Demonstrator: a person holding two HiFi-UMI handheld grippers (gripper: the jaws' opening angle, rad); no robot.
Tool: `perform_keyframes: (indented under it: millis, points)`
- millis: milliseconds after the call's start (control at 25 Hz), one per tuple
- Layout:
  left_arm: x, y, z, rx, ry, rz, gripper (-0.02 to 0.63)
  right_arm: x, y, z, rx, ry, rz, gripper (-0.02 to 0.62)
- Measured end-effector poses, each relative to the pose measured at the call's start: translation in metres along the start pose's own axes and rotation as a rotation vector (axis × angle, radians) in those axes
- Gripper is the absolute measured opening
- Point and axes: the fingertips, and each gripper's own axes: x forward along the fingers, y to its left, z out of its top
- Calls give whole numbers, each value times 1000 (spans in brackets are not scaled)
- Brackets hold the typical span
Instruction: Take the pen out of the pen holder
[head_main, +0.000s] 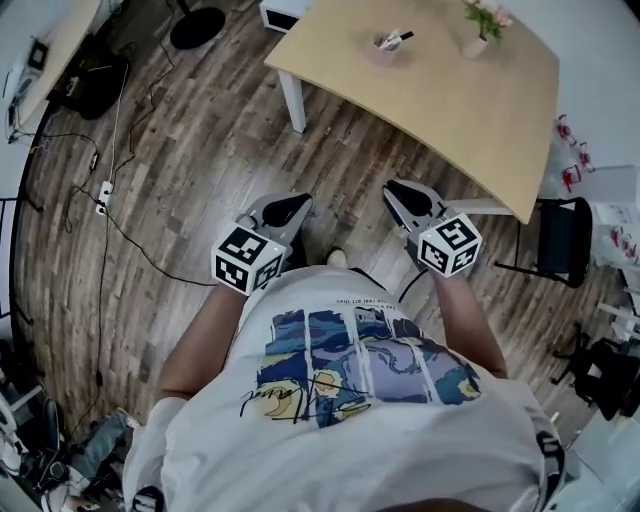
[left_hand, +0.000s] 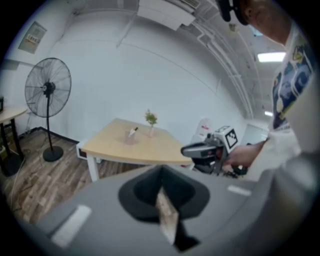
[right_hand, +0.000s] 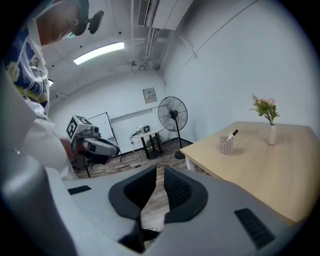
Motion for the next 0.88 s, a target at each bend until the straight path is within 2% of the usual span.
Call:
perform_keyframes:
  millis: [480, 640, 880]
  points:
    - [20, 120, 57, 78, 10, -141, 9, 88, -64, 56, 81, -8, -181, 44]
    - [24, 155, 56, 77, 41, -155, 9, 111, -86, 63, 126, -27, -235, 52]
    - [48, 177, 72, 44, 35, -146, 9, 128, -145, 68, 202, -26, -267, 64]
